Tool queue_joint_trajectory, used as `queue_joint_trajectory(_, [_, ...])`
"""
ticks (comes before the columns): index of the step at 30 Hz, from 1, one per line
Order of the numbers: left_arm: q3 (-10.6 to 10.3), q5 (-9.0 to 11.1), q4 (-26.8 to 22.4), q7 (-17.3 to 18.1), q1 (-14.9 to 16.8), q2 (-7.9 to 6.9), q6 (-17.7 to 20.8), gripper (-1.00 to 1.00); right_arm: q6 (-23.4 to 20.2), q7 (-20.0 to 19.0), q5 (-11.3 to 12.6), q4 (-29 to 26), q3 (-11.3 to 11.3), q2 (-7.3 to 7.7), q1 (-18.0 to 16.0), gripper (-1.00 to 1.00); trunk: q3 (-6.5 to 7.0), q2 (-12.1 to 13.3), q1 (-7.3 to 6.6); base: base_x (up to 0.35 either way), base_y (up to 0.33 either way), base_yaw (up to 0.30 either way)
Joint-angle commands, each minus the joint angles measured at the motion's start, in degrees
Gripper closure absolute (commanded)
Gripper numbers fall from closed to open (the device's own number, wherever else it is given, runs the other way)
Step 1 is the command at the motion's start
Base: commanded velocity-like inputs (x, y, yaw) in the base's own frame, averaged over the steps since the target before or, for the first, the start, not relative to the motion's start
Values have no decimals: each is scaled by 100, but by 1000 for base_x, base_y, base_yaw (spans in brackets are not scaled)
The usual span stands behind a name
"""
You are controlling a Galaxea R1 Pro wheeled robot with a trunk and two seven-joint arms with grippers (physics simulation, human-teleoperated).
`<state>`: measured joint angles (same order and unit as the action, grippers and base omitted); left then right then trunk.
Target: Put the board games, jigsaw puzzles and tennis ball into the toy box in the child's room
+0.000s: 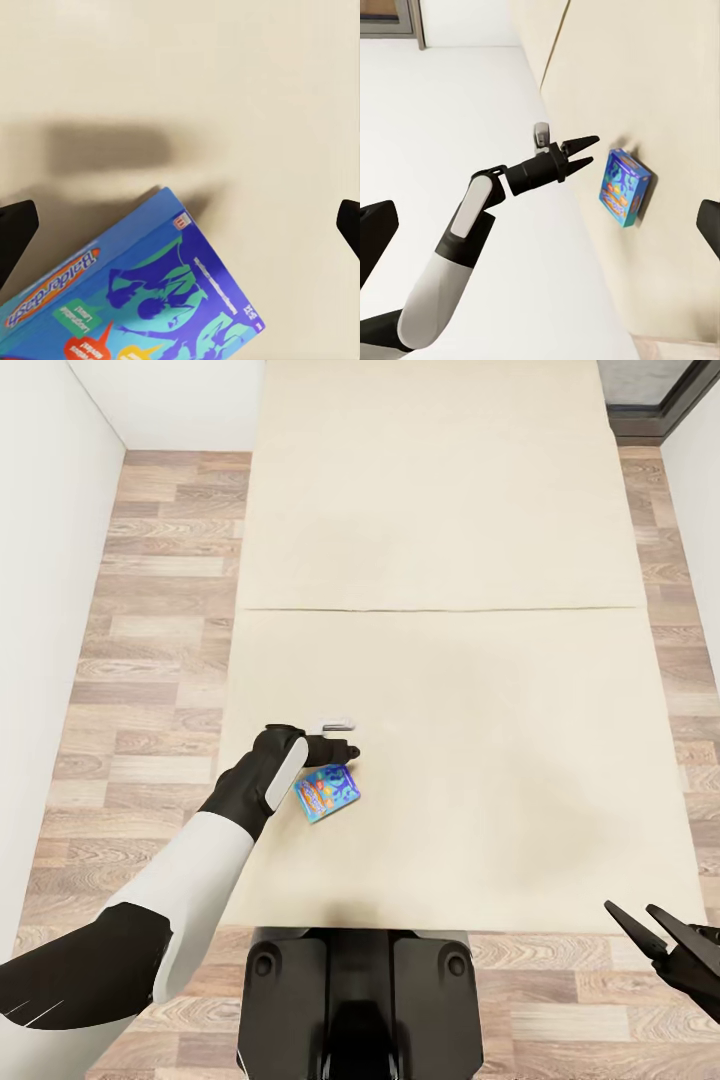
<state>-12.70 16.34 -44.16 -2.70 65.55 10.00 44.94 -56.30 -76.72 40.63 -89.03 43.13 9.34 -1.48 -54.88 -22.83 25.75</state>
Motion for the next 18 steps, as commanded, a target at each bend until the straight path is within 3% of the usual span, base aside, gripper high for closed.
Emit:
queue_joint_trajectory(1, [-4, 35, -5, -29, 2, 0, 23, -100, -38, -4, 15, -1, 2, 0, -1, -100, -15, -9, 3, 0, 0, 0])
queue_joint_trajectory(18, [-9, 36, -39, -30, 2, 0, 15, -100, -39, -9, 6, -1, 0, -4, -1, -100, -172, -9, 3, 0, 0, 0])
